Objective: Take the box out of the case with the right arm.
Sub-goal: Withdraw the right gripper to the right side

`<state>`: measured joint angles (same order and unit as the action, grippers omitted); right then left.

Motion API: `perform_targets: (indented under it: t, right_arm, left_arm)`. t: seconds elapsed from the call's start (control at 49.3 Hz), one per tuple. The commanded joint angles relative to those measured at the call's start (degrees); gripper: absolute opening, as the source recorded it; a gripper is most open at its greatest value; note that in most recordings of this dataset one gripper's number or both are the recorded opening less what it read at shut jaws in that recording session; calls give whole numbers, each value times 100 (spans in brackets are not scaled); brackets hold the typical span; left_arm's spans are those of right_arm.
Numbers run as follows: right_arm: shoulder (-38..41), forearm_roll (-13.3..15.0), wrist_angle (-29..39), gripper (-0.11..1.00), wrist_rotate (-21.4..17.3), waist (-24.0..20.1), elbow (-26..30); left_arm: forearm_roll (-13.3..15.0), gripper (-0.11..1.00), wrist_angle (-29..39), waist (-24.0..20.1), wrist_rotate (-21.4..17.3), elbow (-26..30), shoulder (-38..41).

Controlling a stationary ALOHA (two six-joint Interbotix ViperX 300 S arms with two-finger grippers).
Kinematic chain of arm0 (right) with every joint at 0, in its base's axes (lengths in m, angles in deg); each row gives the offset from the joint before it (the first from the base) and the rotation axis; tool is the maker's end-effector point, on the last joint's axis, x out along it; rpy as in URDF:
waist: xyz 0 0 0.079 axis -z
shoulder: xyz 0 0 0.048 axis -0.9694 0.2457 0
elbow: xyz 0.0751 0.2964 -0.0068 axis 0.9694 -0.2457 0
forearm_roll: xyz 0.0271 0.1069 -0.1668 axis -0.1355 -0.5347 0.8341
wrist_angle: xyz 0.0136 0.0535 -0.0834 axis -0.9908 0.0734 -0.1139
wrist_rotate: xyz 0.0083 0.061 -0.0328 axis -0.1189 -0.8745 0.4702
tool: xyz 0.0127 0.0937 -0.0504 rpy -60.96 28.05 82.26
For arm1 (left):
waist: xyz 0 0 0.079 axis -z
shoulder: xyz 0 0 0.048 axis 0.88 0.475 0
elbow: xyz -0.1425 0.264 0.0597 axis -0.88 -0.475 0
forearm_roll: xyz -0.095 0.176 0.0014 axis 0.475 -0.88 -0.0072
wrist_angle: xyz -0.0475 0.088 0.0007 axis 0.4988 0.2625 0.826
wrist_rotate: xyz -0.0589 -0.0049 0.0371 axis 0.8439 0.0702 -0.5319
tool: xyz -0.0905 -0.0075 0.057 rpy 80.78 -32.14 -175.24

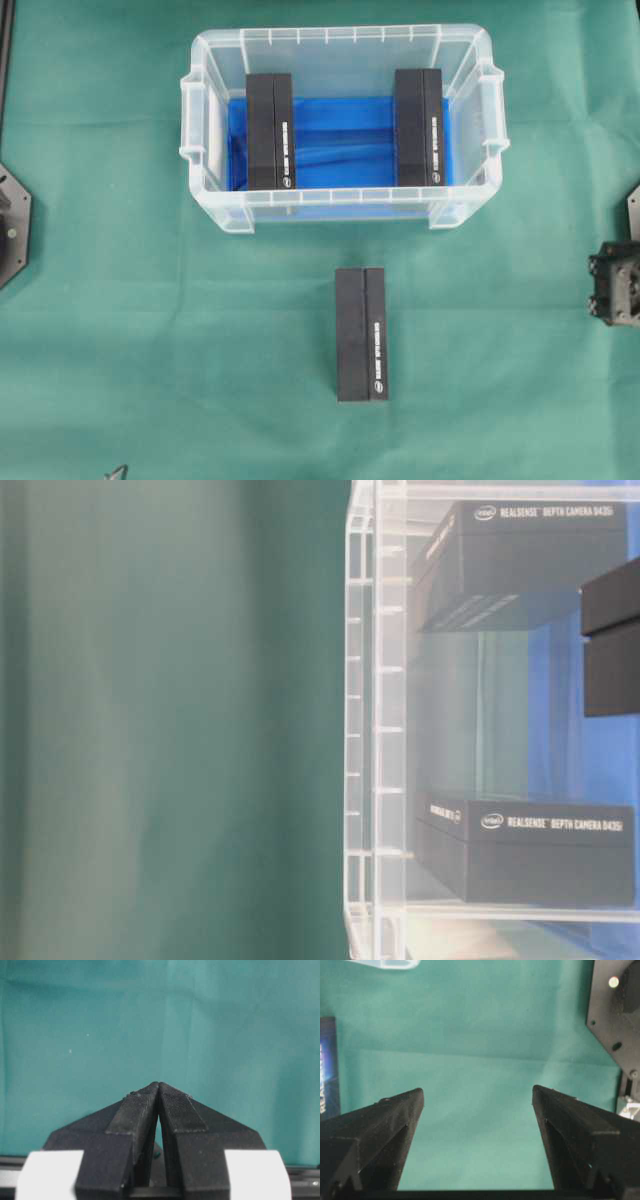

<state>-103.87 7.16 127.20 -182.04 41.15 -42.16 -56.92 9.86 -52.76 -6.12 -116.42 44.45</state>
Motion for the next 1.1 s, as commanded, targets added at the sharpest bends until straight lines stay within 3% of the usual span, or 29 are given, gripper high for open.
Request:
perform_targets:
  t: [0.0,0.162,0.548,0.71,0.852,1.075]
  right_arm:
    - [-79,79,18,87,26,70,35]
    - [-211,88,0,87,475,571,-70]
    - [-606,105,-1037,87,3226,3261,-360]
    - [-642,62,-1248,87,4096,4148,-352]
    - [-642,-35,-1336,87,4509,4570,-334]
    - [-633,-88,-1371,87,4535,4597,-369]
  left_arm:
    - [-18,0,-18,18,0,53,35]
    - [-18,0,-18,26,0,53,44]
    - [-18,0,-18,26,-9,53,44]
    - [-18,0,-18,18,0,53,44]
    - [-18,0,-18,18,-9,44,44]
    - [-26,0,-18,18,-9,18,44]
